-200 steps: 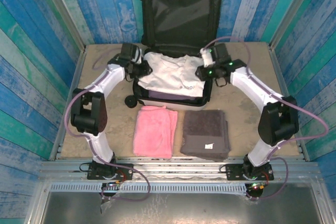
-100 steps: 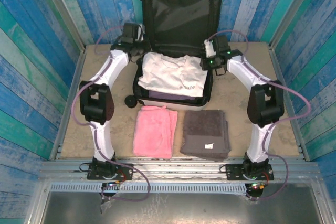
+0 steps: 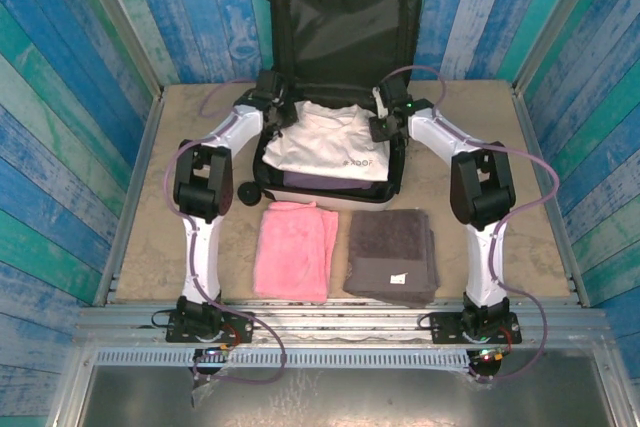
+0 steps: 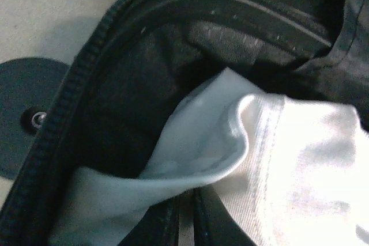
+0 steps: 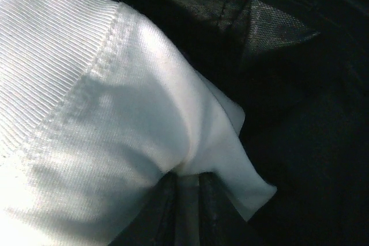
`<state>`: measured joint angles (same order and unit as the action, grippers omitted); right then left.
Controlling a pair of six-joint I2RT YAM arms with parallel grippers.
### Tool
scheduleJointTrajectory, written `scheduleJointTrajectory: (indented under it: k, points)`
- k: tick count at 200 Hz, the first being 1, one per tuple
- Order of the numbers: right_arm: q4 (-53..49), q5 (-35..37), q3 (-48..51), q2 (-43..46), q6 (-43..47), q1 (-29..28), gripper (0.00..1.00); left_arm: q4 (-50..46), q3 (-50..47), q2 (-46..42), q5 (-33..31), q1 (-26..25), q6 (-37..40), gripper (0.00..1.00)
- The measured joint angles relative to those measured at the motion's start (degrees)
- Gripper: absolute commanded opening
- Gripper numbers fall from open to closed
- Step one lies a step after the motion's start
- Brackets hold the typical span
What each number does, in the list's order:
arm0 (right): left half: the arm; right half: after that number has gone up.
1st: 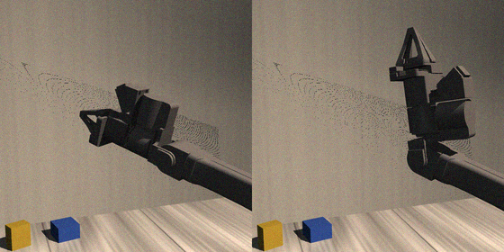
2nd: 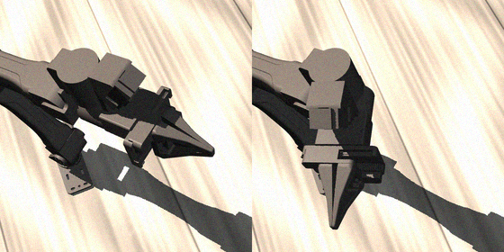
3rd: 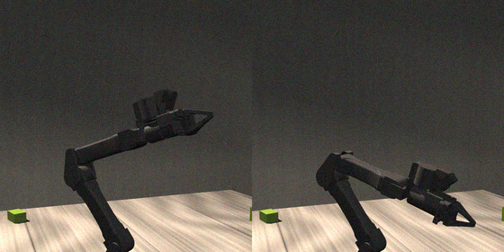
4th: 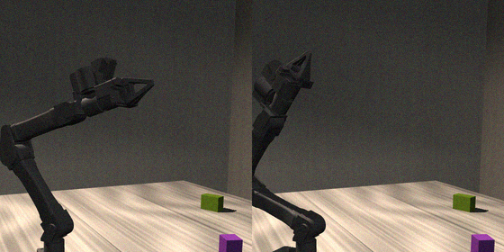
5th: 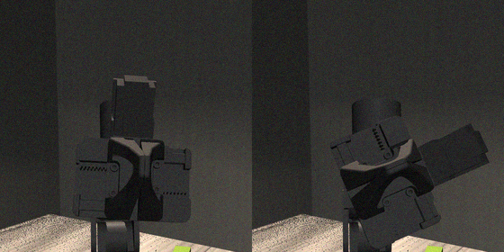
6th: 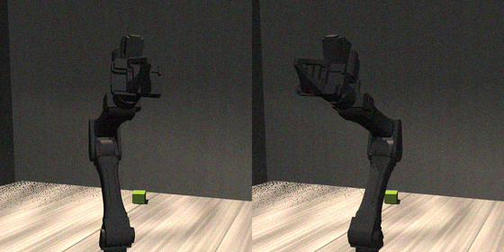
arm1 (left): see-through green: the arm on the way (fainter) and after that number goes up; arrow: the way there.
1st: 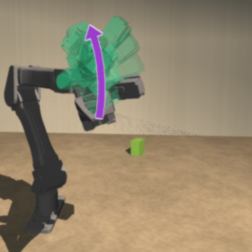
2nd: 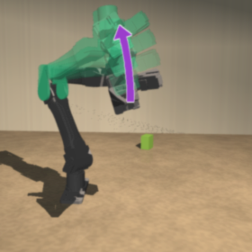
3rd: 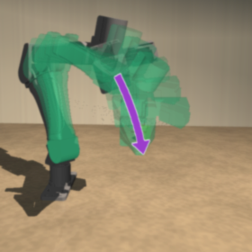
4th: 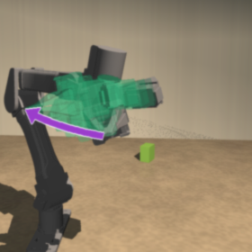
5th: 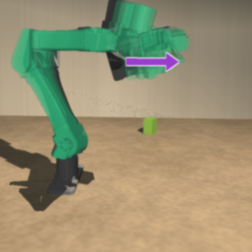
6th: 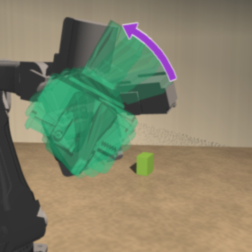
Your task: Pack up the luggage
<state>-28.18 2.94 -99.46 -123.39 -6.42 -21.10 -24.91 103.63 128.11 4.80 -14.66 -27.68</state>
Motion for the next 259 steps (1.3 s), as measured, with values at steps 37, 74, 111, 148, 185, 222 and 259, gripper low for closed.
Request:
scheduleJointTrajectory:
  k: [37, 74, 111, 148, 185, 222, 259]
  points:
    - [-0.5, 2.0, 0.0, 1.1, 0.4, -0.2, 0.40, 2.2, -0.4, 0.0, 0.1, 0.0, 0.8, 0.36]
    - [-2.7, 2.0, 0.6, 6.4, 1.4, 0.5, 0.63, 5.7, -3.4, -1.6, 0.0, -0.3, 2.6, 0.34]
    - [-3.1, 1.3, 4.7, 19.2, 1.1, 1.0, 0.77, 8.5, -12.3, -11.2, 0.1, -0.3, 4.5, 0.75]
    - [-3.2, -0.1, 13.5, 34.6, -0.8, 1.7, 0.80, 10.6, -21.6, -27.9, 0.8, -0.3, 5.5, 0.88]
    - [-3.1, -0.8, 28.5, 50.0, -5.2, 3.0, 0.80, 12.2, -34.2, -44.4, 4.3, -1.4, 4.7, 0.90]
    - [-4.2, -3.6, 43.8, 62.5, -10.2, 3.7, 0.79, 11.5, -44.9, -51.4, 7.9, -12.0, 0.9, 0.93]
    - [-5.1, -6.3, 53.9, 69.1, -14.3, 3.7, 0.75, 11.6, -52.2, -51.7, 9.5, -23.7, -6.3, 0.93]
